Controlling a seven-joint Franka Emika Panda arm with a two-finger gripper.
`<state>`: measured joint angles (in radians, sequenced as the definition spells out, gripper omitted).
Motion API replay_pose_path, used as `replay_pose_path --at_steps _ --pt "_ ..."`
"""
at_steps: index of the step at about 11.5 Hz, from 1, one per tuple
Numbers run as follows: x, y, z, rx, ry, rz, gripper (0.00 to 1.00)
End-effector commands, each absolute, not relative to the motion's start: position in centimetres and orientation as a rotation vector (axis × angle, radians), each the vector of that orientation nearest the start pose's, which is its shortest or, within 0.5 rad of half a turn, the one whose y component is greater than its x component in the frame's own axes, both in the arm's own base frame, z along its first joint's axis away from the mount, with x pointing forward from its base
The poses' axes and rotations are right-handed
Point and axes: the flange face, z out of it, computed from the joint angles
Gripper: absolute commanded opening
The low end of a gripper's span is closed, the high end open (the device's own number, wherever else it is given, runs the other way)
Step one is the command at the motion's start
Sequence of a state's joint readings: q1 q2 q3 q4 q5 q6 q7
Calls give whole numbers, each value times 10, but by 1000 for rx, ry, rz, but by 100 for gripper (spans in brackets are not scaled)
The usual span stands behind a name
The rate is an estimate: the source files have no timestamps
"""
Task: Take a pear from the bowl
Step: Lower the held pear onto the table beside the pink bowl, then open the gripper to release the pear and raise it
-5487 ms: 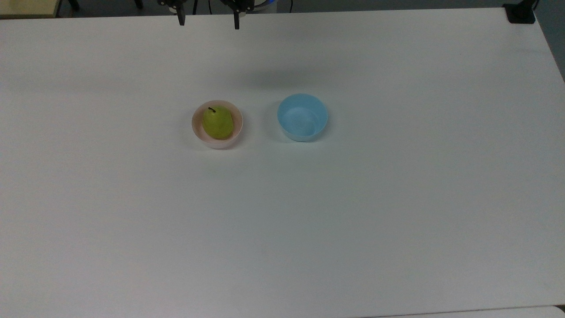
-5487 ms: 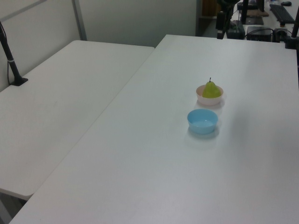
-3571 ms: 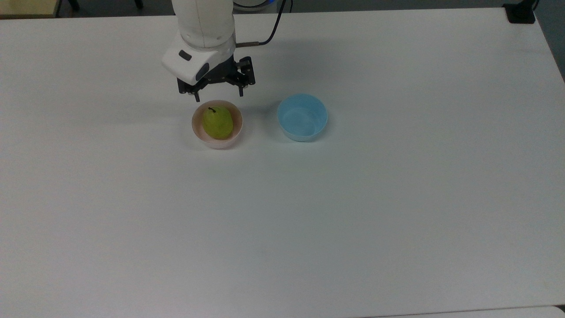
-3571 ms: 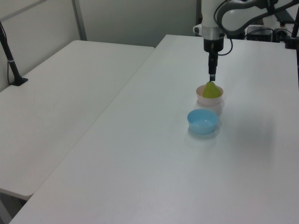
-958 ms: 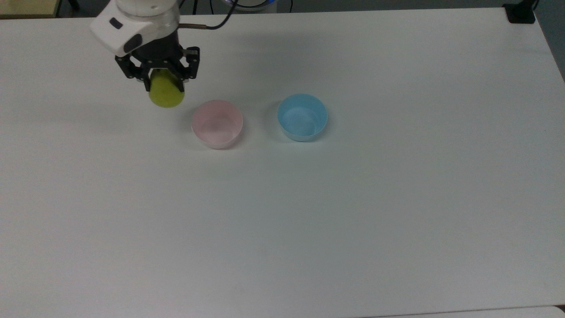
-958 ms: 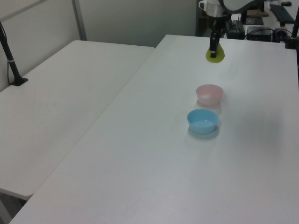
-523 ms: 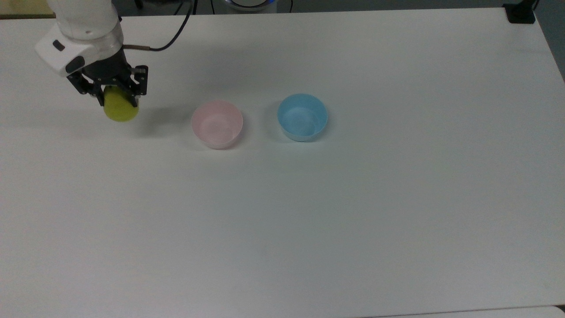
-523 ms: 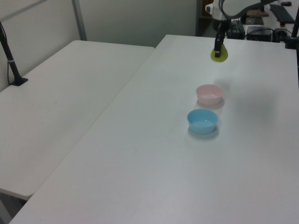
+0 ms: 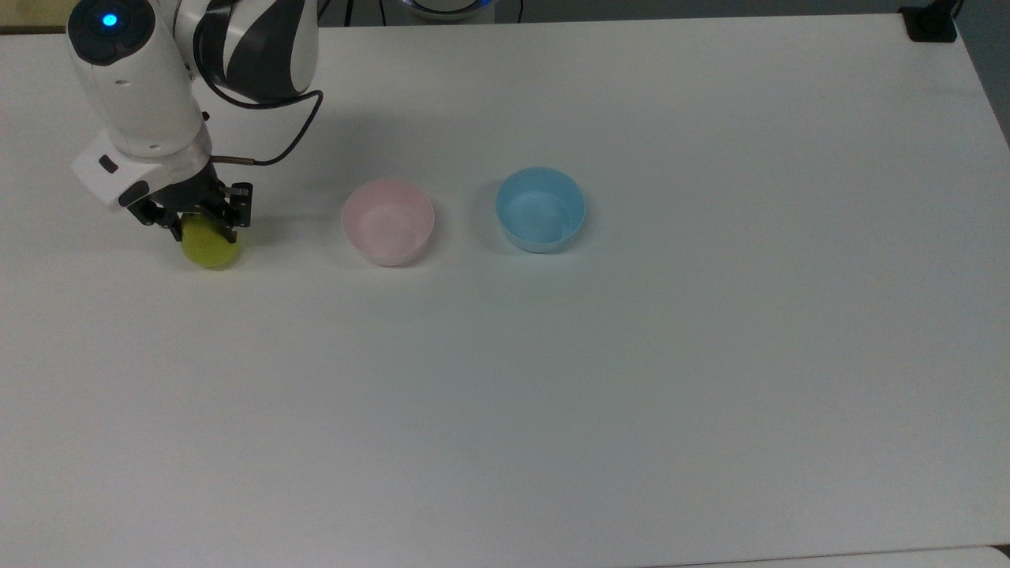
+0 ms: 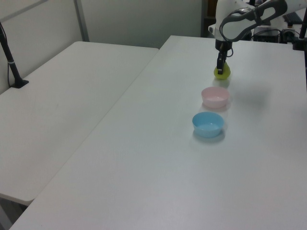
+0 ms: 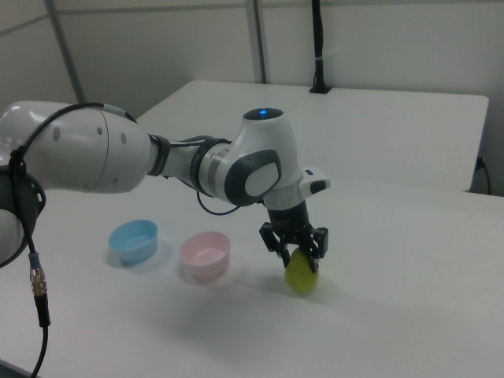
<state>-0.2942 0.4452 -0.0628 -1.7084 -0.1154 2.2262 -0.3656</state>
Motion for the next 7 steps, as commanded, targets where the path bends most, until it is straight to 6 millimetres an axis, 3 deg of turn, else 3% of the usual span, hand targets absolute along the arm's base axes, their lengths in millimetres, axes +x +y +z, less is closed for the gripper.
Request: replay_pose_path --at_steps 1,2,4,7 --pt "634 -238 353 -3295 -160 -73 100" --pt "632 -238 366 -3297 -137 -92 100" --pt "632 -210 399 -3285 -105 -104 100" --pt "626 -136 462 -3265 -166 -76 100"
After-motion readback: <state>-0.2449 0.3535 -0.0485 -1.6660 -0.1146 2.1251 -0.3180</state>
